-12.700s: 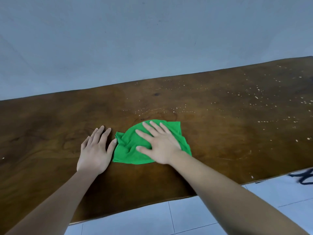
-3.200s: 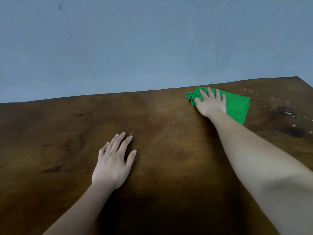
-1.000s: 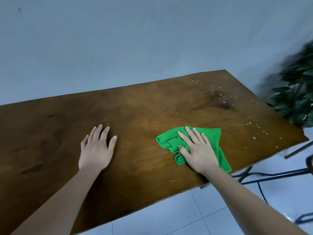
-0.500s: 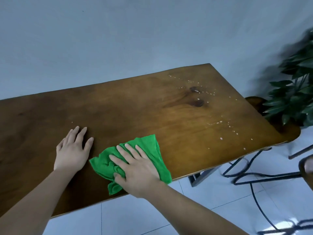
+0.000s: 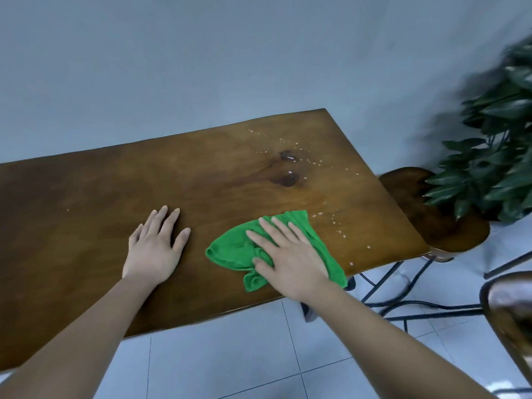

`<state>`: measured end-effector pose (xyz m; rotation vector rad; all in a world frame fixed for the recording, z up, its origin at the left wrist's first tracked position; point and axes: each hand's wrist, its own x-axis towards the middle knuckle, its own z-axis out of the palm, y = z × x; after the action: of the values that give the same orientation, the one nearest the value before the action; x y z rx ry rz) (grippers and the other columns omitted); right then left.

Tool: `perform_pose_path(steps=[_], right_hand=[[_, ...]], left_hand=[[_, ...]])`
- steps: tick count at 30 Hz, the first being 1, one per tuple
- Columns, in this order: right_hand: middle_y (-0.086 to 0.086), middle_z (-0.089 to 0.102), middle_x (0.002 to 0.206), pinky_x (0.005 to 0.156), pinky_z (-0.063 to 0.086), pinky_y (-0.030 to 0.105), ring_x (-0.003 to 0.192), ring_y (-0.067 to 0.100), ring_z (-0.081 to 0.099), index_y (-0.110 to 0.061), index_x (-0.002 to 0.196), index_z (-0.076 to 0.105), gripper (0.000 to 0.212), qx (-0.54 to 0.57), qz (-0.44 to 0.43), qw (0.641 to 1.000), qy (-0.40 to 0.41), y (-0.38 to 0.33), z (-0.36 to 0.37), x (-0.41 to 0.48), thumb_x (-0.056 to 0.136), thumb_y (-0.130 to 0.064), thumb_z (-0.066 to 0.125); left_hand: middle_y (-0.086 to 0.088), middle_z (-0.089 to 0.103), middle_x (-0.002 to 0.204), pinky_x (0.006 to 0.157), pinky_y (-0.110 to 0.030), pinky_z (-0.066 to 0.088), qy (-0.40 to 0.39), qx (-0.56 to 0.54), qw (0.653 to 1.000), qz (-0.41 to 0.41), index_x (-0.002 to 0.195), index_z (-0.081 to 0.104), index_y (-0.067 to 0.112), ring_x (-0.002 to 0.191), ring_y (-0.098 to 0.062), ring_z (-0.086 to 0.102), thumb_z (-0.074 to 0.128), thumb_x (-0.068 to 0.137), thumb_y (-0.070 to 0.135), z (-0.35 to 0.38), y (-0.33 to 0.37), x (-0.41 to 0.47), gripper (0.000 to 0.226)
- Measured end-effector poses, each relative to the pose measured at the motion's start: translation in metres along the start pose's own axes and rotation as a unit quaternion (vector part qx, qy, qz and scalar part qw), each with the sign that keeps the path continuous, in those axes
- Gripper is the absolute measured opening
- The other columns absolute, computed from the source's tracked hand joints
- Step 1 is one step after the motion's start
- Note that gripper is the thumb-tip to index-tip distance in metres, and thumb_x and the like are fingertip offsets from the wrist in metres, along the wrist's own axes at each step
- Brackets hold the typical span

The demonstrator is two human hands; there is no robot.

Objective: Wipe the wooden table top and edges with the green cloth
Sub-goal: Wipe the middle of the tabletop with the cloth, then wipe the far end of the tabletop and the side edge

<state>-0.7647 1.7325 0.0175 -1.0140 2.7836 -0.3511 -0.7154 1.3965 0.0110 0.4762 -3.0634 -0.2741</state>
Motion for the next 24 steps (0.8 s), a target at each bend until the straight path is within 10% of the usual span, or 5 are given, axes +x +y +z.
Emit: perform_pose_path(steps=[12,18,24], right_hand=[[-0.011,0.0,0.185,0.138,-0.001,0.043,0.171,0.015,-0.004,-0.051,0.174,0.011,0.073,-0.006,0.243,0.969,0.048,0.195,-0.055,-0.027,0.104,-0.072,0.012],[0.005,-0.01,0.185,0.137,-0.004,0.051,0.17,0.033,-0.011,-0.027,0.177,-0.001,0.078,-0.013,0.363,0.93,0.051,0.148,-0.047,0.017,0.109,-0.063,0.007],[0.009,-0.022,0.18,0.136,-0.004,0.057,0.167,0.04,-0.023,-0.021,0.174,-0.012,0.078,-0.012,0.249,0.968,0.017,0.026,-0.019,0.066,0.11,-0.062,0.004]], left_hand=[[0.01,0.009,0.186,0.138,-0.047,0.006,-0.007,0.003,1.0,0.027,0.176,0.016,0.039,0.171,-0.011,-0.003,0.007,0.106,0.08,0.01,0.041,0.002,0.081],[0.01,0.008,0.185,0.138,-0.047,0.007,-0.007,0.001,1.0,0.027,0.176,0.015,0.04,0.171,-0.011,-0.003,0.004,0.105,0.082,0.01,0.041,0.002,0.084],[0.01,0.009,0.185,0.138,-0.046,0.007,-0.004,0.0,1.0,0.025,0.176,0.016,0.04,0.171,-0.011,-0.002,0.005,0.106,0.081,0.009,0.042,0.002,0.082]])
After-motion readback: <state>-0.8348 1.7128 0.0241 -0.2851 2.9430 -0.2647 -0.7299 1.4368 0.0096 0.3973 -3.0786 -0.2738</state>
